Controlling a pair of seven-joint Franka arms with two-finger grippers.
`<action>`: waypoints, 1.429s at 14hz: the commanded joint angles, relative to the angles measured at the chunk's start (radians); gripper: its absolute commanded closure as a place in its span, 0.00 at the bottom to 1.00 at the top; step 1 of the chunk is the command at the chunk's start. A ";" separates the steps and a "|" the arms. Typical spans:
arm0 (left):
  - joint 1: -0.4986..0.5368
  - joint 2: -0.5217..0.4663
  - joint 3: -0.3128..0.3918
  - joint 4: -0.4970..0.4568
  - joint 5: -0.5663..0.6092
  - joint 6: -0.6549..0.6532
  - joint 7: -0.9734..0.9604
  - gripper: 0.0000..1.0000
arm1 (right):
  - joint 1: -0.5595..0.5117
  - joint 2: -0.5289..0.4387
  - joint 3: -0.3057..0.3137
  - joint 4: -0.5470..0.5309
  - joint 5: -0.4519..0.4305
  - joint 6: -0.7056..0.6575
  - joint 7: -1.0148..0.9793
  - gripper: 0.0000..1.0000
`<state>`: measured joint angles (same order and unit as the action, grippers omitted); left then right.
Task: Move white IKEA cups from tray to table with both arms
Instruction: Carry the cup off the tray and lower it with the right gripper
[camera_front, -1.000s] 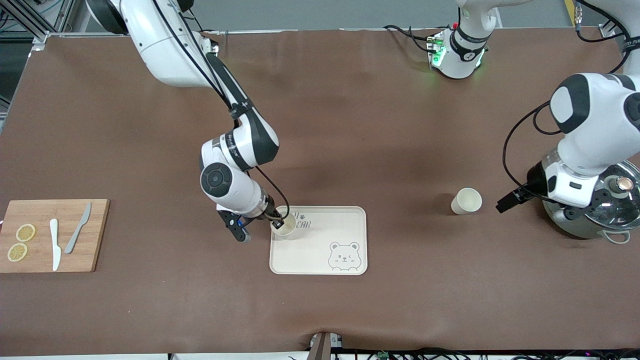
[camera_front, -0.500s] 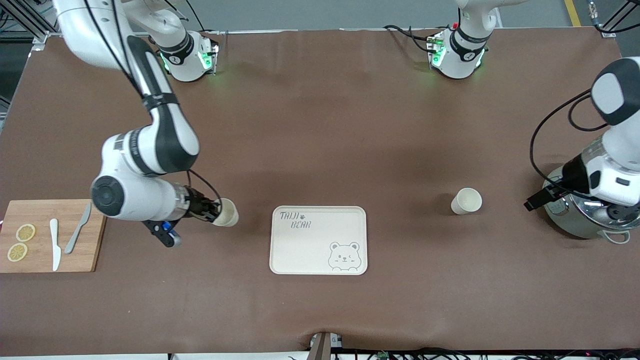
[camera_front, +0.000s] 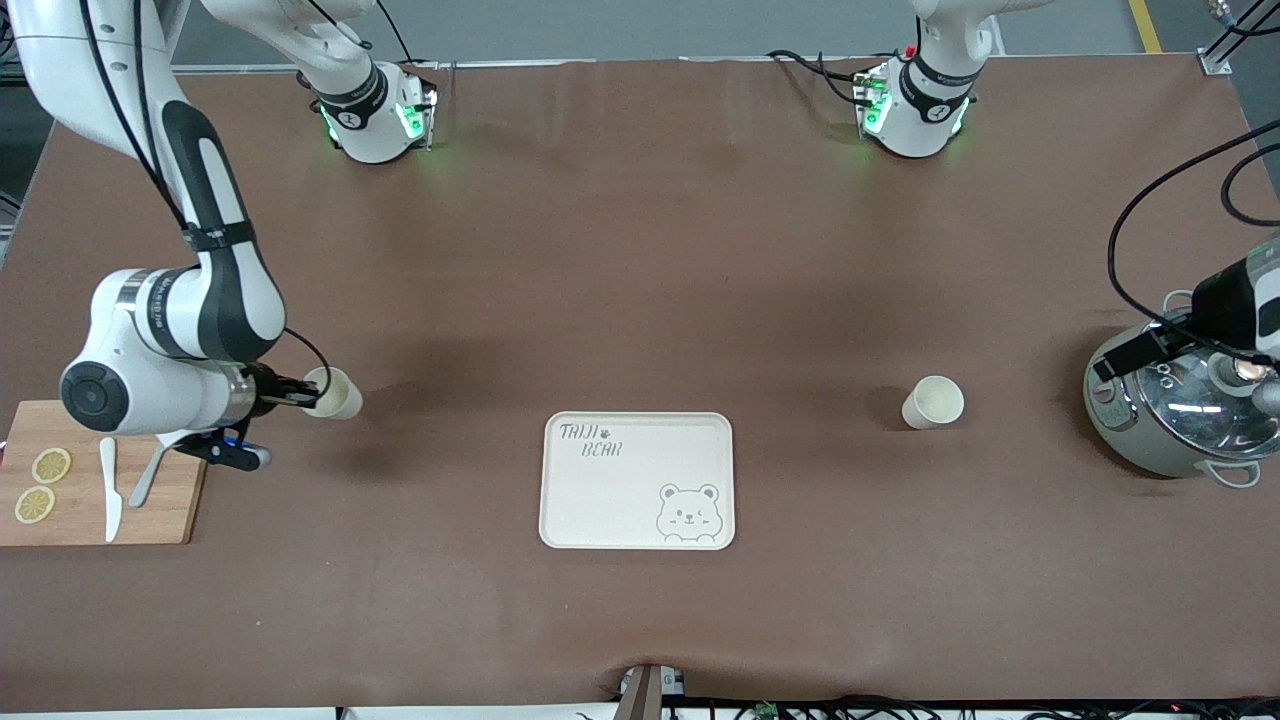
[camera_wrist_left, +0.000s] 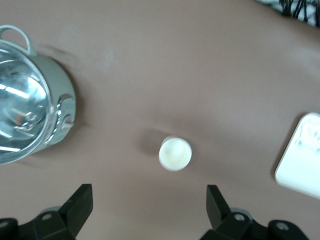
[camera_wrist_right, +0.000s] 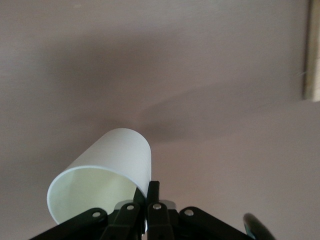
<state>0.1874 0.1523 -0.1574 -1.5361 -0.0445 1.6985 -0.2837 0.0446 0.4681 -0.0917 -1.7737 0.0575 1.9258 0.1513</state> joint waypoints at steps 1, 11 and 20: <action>0.038 -0.071 -0.004 -0.006 -0.008 -0.103 0.099 0.00 | -0.084 -0.042 0.018 -0.101 -0.030 0.096 -0.164 1.00; 0.029 -0.155 -0.016 0.004 -0.012 -0.133 0.106 0.00 | -0.164 0.001 0.020 -0.133 -0.030 0.134 -0.283 1.00; 0.018 -0.137 -0.040 0.004 0.064 -0.096 0.113 0.00 | -0.089 0.015 0.012 0.112 -0.034 -0.240 -0.266 0.00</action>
<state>0.2041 0.0227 -0.1889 -1.5340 -0.0081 1.5896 -0.1836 -0.0524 0.4733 -0.0741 -1.7218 0.0495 1.7233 -0.1214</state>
